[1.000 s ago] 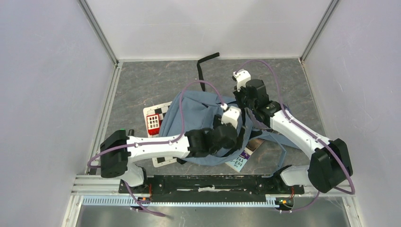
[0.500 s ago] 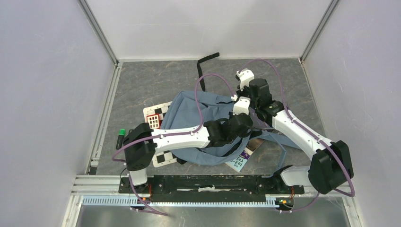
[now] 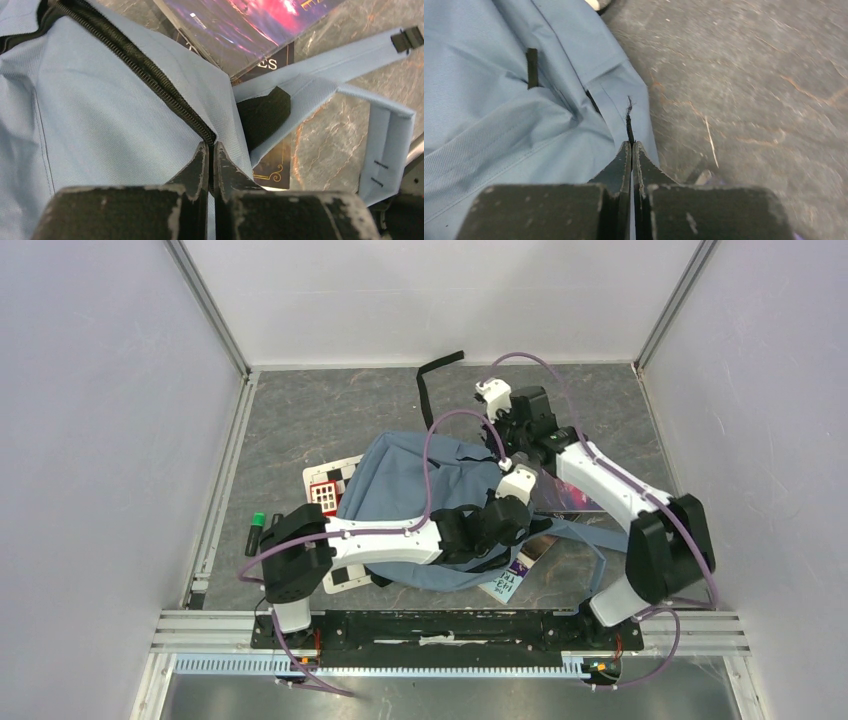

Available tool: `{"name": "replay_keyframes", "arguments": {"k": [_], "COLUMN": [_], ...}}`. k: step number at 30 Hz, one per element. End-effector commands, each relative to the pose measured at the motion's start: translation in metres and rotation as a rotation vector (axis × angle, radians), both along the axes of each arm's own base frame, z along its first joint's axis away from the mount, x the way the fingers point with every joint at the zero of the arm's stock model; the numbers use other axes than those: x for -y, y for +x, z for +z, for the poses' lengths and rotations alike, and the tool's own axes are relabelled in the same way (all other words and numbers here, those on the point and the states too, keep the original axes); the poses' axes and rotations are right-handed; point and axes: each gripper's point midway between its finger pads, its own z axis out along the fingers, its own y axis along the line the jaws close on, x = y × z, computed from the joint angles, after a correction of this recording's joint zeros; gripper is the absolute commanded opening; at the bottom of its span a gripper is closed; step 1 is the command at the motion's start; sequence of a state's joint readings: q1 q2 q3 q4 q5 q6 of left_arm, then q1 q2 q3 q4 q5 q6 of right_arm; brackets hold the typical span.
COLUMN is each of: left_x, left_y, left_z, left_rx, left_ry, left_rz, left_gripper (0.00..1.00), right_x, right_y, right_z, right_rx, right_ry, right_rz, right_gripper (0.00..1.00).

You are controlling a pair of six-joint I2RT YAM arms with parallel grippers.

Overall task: Pack the student bag
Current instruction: Unzip the student bag at the center of the board.

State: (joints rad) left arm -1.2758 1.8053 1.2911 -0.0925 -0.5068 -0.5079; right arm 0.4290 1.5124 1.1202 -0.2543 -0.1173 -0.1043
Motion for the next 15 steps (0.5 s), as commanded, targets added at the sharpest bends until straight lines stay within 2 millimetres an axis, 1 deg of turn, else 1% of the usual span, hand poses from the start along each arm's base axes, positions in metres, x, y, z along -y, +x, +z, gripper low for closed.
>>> {"name": "replay_keyframes", "arguments": {"k": [1, 7, 10, 15], "left_x": [0.014, 0.019, 0.025, 0.029], "left_y": [-0.027, -0.037, -0.039, -0.042], "left_z": [0.034, 0.04, 0.049, 0.05], "left_rx": [0.082, 0.096, 0.106, 0.103], "left_ry": [-0.027, -0.032, -0.071, -0.08], "left_rz": [-0.204, -0.292, -0.314, -0.34], "left_gripper": [0.02, 0.02, 0.02, 0.02], "right_x": [-0.035, -0.064, -0.075, -0.099], "right_y": [0.026, 0.037, 0.043, 0.045], "right_z": [0.022, 0.011, 0.004, -0.004], "right_rx": [0.073, 0.062, 0.054, 0.042], "right_ry": [0.052, 0.114, 0.13, 0.152], "right_rz": [0.178, 0.296, 0.329, 0.393], "right_gripper": [0.0, 0.0, 0.0, 0.0]}}
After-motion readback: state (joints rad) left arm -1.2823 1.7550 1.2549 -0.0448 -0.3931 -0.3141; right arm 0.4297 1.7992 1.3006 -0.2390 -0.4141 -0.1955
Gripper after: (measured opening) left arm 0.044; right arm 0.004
